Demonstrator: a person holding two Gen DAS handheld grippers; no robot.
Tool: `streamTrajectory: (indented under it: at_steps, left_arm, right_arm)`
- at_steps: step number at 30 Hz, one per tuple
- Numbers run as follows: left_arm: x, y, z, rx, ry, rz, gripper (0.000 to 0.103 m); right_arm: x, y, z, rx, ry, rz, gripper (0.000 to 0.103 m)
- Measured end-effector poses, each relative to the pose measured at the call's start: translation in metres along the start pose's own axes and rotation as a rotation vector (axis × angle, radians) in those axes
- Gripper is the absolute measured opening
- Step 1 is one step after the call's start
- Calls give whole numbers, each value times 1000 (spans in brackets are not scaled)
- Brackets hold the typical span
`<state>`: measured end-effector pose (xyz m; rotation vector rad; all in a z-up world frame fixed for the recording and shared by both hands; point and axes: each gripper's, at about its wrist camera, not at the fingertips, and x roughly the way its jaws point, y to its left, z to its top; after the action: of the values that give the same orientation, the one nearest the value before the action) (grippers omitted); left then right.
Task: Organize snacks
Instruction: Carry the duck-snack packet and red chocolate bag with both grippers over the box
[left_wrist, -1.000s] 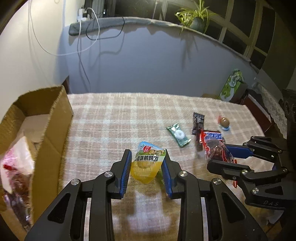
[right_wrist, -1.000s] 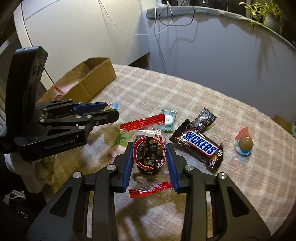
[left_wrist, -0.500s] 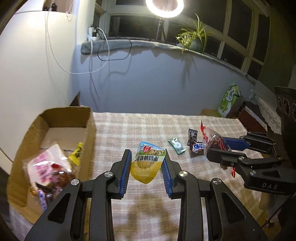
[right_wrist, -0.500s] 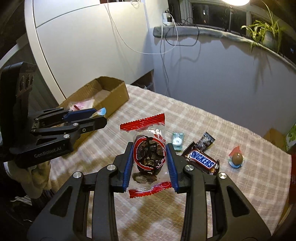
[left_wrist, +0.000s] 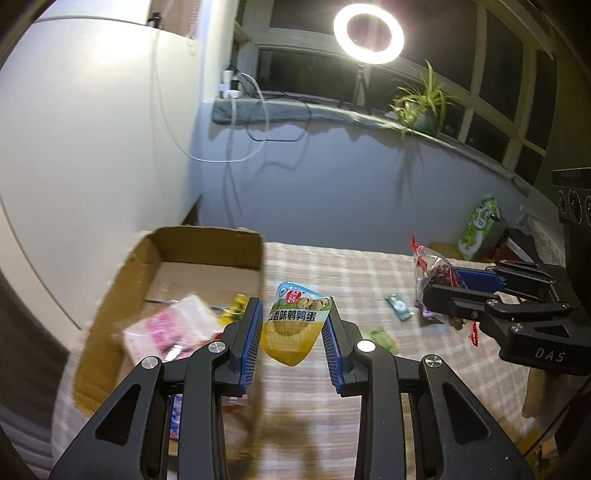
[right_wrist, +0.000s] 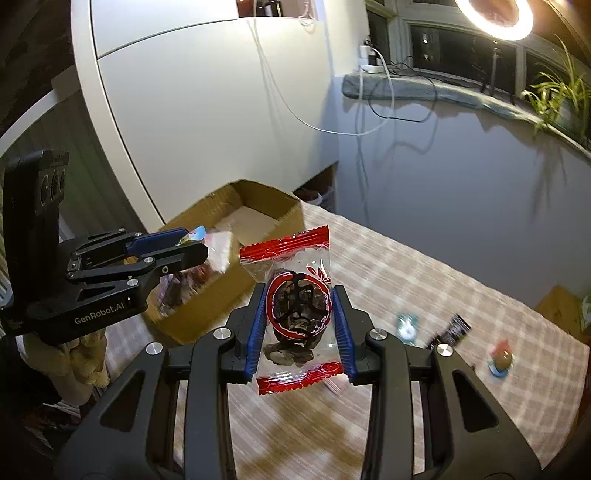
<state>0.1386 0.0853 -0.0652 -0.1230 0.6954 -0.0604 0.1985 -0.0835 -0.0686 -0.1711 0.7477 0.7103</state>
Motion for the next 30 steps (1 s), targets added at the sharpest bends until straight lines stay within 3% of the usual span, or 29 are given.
streamTrajectory:
  at_steps: [10, 30]
  left_arm:
    - [-3, 41, 5, -31, -13, 58, 30]
    - [19, 95, 12, -72, 9, 107, 30]
  right_arm:
    - [36, 35, 34, -34, -4, 45, 36]
    - [120, 63, 70, -74, 66, 89, 36]
